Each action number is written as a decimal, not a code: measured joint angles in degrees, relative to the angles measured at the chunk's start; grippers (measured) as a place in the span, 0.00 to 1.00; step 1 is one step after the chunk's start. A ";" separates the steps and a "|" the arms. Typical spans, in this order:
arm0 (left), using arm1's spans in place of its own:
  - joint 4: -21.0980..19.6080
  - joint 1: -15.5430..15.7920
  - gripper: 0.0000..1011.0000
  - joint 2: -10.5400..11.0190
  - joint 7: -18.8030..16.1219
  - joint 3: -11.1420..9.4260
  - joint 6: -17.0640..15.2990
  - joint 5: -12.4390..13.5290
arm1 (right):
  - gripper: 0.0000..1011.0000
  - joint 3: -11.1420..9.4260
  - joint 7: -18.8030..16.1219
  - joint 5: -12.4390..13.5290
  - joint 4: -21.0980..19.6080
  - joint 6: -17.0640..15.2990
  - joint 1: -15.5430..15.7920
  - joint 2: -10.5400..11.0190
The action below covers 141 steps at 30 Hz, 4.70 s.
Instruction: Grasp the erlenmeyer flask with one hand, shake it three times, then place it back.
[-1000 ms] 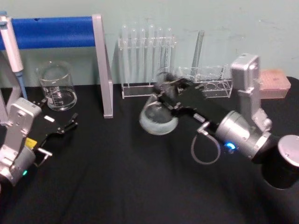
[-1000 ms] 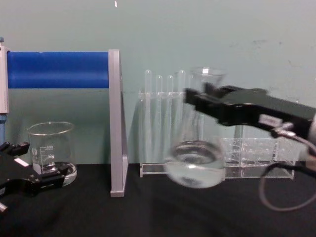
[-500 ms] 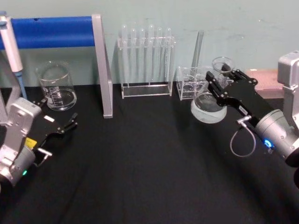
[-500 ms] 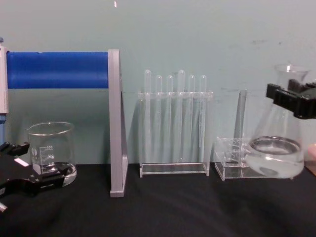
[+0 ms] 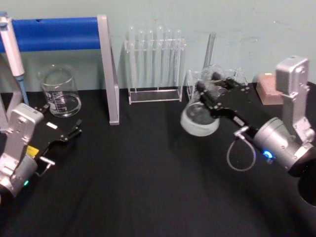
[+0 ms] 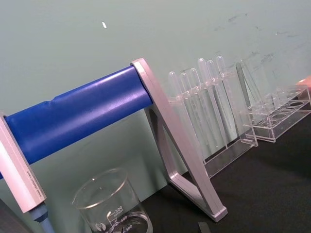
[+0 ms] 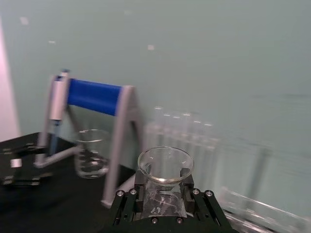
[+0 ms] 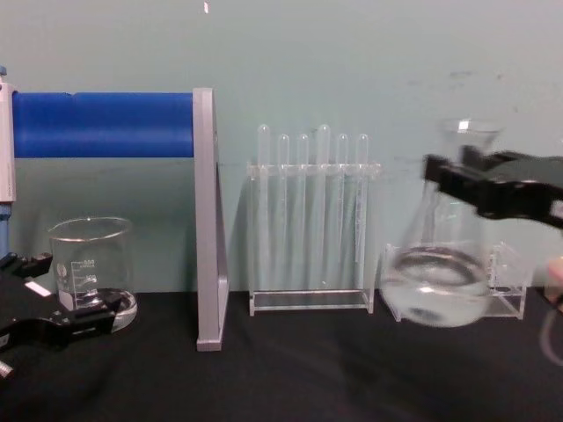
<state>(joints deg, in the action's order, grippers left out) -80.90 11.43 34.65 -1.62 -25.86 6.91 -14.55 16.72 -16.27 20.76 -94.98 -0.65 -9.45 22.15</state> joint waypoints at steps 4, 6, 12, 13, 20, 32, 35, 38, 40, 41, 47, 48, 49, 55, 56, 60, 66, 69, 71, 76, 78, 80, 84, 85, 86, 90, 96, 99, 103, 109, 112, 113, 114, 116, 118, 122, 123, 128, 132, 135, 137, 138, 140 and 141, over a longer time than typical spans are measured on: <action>0.00 0.00 0.99 0.00 0.00 0.00 0.00 0.00 | 0.44 2.81 -4.36 0.06 1.57 0.03 -1.93 -1.24; 0.00 0.00 0.99 0.00 0.00 0.00 0.00 0.00 | 0.44 4.22 -6.27 0.23 2.18 0.09 -2.87 -1.69; 0.00 0.00 0.99 0.00 0.00 0.00 0.00 0.00 | 0.44 7.68 -10.32 0.92 3.79 0.49 -5.18 -2.65; 0.00 0.00 0.99 0.00 0.00 0.00 0.00 0.00 | 0.44 8.66 -11.27 1.13 4.21 0.61 -5.85 -2.91; 0.00 0.00 0.99 0.00 0.00 0.00 0.00 0.00 | 0.44 11.57 -13.68 1.99 5.84 1.05 -8.02 -3.65; 0.00 0.00 0.99 0.00 0.00 0.00 0.00 0.00 | 0.44 10.71 -10.74 2.74 6.56 1.41 -8.31 -3.22; 0.00 0.00 0.99 0.00 0.00 0.00 0.00 0.00 | 0.44 9.59 -9.14 2.73 6.13 1.48 -7.65 -2.91; 0.00 0.00 0.99 0.00 0.00 0.00 0.00 0.00 | 0.44 7.44 -6.40 2.41 5.15 1.59 -6.26 -2.44; 0.00 0.00 0.99 0.00 0.00 0.00 0.00 0.00 | 0.44 6.49 -5.22 2.16 4.64 1.60 -5.53 -2.23; 0.00 0.00 0.99 0.00 0.00 0.00 0.00 0.00 | 0.44 5.97 -4.61 2.02 4.38 1.60 -5.14 -2.12; 0.00 0.00 0.99 0.00 0.00 0.00 0.00 0.00 | 0.44 1.40 0.26 0.67 1.69 1.38 -1.52 -1.35; 0.00 0.00 0.99 0.00 0.00 0.00 0.00 0.00 | 0.44 0.82 0.82 0.50 1.34 1.31 -1.03 -1.24; 0.00 0.00 0.99 0.00 0.00 0.00 0.00 0.00 | 0.44 0.30 1.37 0.33 0.92 1.24 -0.56 -1.15; 0.00 0.00 0.99 0.00 0.00 0.00 0.00 0.00 | 0.44 -3.90 5.13 -1.00 -2.27 0.51 3.54 -0.72; 0.00 0.00 0.99 0.00 0.00 0.00 0.00 0.00 | 0.44 -4.20 5.33 -1.12 -2.55 0.43 3.90 -0.72; 0.00 0.00 0.99 0.00 0.00 0.00 0.00 0.00 | 0.44 -5.51 5.81 -1.69 -3.74 0.13 5.29 -0.83; 0.00 0.00 0.99 0.00 0.00 0.00 0.00 0.00 | 0.44 -5.43 4.60 -2.13 -4.00 -0.10 5.45 -1.33; 0.00 0.00 0.99 0.00 0.00 0.00 0.00 0.00 | 0.44 -4.76 3.27 -2.27 -3.62 -0.22 4.89 -1.64; 0.00 0.00 0.99 0.00 0.00 0.00 0.00 0.00 | 0.44 -3.52 1.19 -2.31 -2.81 -0.32 3.82 -2.16; 0.00 0.00 0.99 0.00 0.00 0.00 0.00 0.00 | 0.44 -0.23 -3.10 -2.00 -0.96 -0.34 1.34 -3.02; 0.00 0.00 0.99 0.00 0.00 0.00 0.00 0.00 | 0.44 0.84 -4.40 -1.71 -0.40 -0.32 0.62 -3.23; 0.00 0.00 0.99 0.00 0.00 0.00 0.00 0.00 | 0.44 1.87 -5.59 -1.37 0.04 -0.27 -0.06 -3.33; 0.00 0.00 0.99 0.00 0.00 0.00 0.00 0.00 | 0.44 4.52 -8.27 -0.51 1.09 -0.01 -1.56 -3.58; 0.00 0.00 0.99 0.00 0.00 0.00 0.00 0.00 | 0.44 5.46 -9.18 -0.16 1.49 0.11 -2.08 -3.67; 0.00 0.00 0.99 0.00 0.00 0.00 0.00 0.00 | 0.44 5.91 -9.60 0.03 1.66 0.18 -2.35 -3.67; 0.00 0.00 0.99 0.00 0.00 0.00 0.00 0.00 | 0.44 7.76 -11.26 0.73 2.34 0.45 -3.50 -3.79; 0.00 0.00 0.99 0.00 0.00 0.00 0.00 0.00 | 0.44 9.84 -12.72 1.66 3.29 0.82 -4.86 -3.68; 0.00 0.00 0.99 0.00 0.00 0.00 0.00 0.00 | 0.44 10.10 -12.60 2.18 3.67 1.05 -5.25 -3.31; 0.00 0.00 0.99 0.00 0.00 0.00 0.00 0.00 | 0.44 9.55 -11.48 2.47 3.84 1.35 -5.32 -2.88; 0.00 0.00 0.99 0.00 0.00 0.00 0.00 0.00 | 0.44 6.30 -7.39 2.49 3.76 2.47 -4.34 -1.95; 0.00 0.00 0.99 0.00 0.00 0.00 0.00 0.00 | 0.44 3.52 -4.47 2.13 2.92 2.62 -2.90 -1.25; 0.00 0.00 0.99 0.00 0.00 0.00 0.00 0.00 | 0.44 3.52 -4.47 2.13 2.92 2.62 -2.90 -1.25; 0.00 0.00 0.99 0.00 0.00 0.00 0.00 0.00 | 0.44 2.51 -3.45 1.92 2.45 2.59 -2.24 -1.00; 0.00 0.00 0.99 0.00 0.00 0.00 0.00 0.00 | 0.44 1.02 -2.17 1.56 1.73 2.48 -1.10 -0.70; 0.00 0.00 0.99 0.00 0.00 0.00 0.00 0.00 | 0.44 0.05 -1.35 1.32 1.16 2.33 -0.29 -0.51; 0.00 0.00 0.99 0.00 0.00 0.00 0.00 0.00 | 0.44 -2.33 0.55 0.68 -0.21 1.85 1.67 -0.06; 0.00 0.00 0.99 0.00 0.00 0.00 0.00 0.00 | 0.44 -3.24 1.15 0.44 -0.66 1.65 2.43 0.07; 0.00 0.00 0.99 0.00 0.00 0.00 0.00 0.00 | 0.44 -5.32 2.38 -0.15 -1.62 1.18 4.05 0.21; 0.00 0.00 0.99 0.00 0.00 0.00 0.00 0.00 | 0.44 -6.40 2.59 -0.52 -1.99 0.90 4.72 0.13; 0.00 0.00 0.99 0.00 0.00 0.00 0.00 0.00 | 0.44 -6.71 2.16 -0.73 -1.89 0.76 4.69 -0.14; 0.00 0.00 0.99 0.00 0.00 0.00 0.00 0.00 | 0.44 -6.55 1.35 -0.84 -1.34 0.69 4.22 -0.46; 0.00 0.00 0.99 0.00 0.00 0.00 0.00 0.00 | 0.44 -6.41 1.03 -0.86 -1.20 0.68 4.07 -0.55; 0.00 0.00 0.99 0.00 0.00 0.00 0.00 0.00 | 0.44 -5.68 -0.21 -0.88 -0.47 0.67 3.27 -0.88; 0.00 0.00 0.99 0.00 0.00 0.00 0.00 0.00 | 0.44 -5.36 -0.68 -0.87 -0.21 0.67 2.93 -0.98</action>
<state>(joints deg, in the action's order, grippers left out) -80.90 11.43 34.65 -1.62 -25.86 6.91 -14.55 11.36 -16.95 19.89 -95.19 0.02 -6.52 21.17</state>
